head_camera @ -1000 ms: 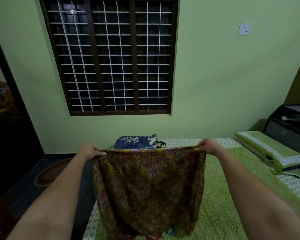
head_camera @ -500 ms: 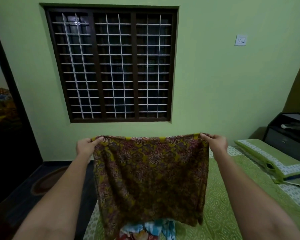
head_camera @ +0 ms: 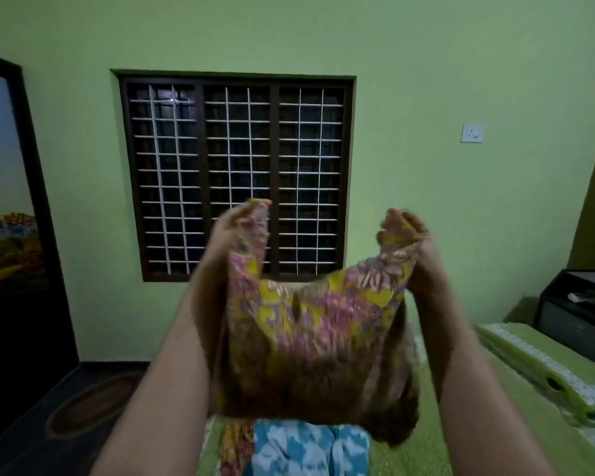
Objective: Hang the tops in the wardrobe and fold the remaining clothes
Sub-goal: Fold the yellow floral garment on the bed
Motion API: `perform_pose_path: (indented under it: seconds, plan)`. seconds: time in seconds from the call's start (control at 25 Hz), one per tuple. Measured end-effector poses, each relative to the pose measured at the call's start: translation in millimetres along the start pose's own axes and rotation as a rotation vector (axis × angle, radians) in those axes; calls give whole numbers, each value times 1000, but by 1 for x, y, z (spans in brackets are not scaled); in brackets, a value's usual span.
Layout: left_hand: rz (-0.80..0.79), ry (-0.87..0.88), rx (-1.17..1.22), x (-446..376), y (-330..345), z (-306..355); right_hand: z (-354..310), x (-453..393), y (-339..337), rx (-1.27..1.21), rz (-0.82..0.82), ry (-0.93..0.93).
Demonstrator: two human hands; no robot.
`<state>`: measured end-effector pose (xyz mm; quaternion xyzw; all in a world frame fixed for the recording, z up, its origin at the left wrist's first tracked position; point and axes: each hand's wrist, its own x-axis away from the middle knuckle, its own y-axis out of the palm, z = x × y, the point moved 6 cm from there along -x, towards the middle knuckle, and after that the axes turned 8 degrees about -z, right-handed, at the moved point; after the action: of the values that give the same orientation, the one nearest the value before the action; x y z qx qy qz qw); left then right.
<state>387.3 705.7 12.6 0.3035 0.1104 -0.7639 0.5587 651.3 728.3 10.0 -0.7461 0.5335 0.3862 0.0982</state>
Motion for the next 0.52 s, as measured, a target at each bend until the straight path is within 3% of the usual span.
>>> perform_pose_path:
  seconds: [0.16, 0.36, 0.52]
  plan:
    - [-153, -57, 87, -20, 62, -27, 32, -14, 69, 16, -159, 103]
    - [-197, -28, 149, -19, 62, -37, 37, -12, 66, -11, -232, 80]
    - [-248, -118, 129, -14, 64, -44, 41, -9, 60, 63, -279, 191]
